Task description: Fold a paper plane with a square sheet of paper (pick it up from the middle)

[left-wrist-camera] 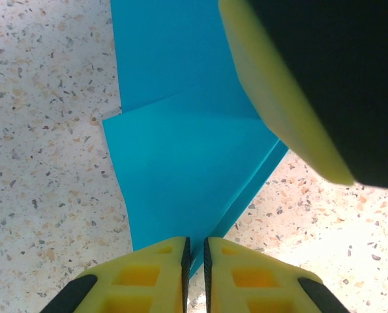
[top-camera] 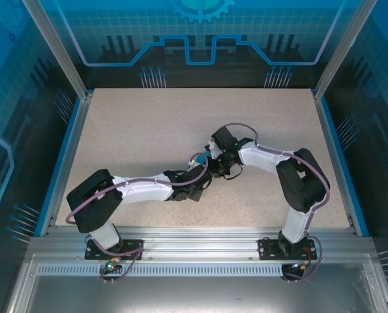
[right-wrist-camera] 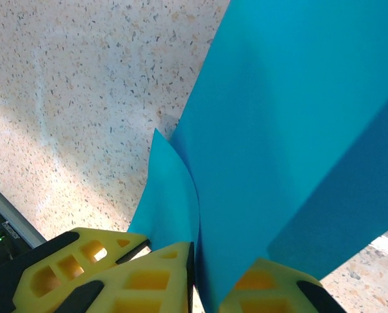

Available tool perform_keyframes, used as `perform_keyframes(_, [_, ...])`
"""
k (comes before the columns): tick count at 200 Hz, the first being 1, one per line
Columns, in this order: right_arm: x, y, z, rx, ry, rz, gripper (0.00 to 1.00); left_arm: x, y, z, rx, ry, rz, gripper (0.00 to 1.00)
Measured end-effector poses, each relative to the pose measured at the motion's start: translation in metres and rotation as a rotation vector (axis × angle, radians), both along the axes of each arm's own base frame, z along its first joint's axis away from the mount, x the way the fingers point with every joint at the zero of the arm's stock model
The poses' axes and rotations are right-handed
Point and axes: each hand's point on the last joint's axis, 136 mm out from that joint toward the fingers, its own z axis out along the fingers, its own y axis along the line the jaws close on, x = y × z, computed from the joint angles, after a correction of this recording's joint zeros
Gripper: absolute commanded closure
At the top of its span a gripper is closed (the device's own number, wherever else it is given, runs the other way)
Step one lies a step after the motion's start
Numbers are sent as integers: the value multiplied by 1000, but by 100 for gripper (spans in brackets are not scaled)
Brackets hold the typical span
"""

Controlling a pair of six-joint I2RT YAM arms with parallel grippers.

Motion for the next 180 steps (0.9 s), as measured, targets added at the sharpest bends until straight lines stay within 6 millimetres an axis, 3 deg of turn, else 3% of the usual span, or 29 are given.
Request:
perform_keyframes(39, [-1,-1,0,-5,3,3,88,-5,-5,-2,-24,31,-19,79])
perform_keyframes(115, [-3,-3,-2,-13,7,12,91,-9,-5,-1,-35,42,-26,62])
perform_keyframes(146, [-3,-3,-2,-13,8,13,91,-9,-5,-1,-34,41,-26,61])
perform_keyframes(180, [-4,-3,-3,-15,10,13,91,-9,-5,-1,-31,41,-30,70])
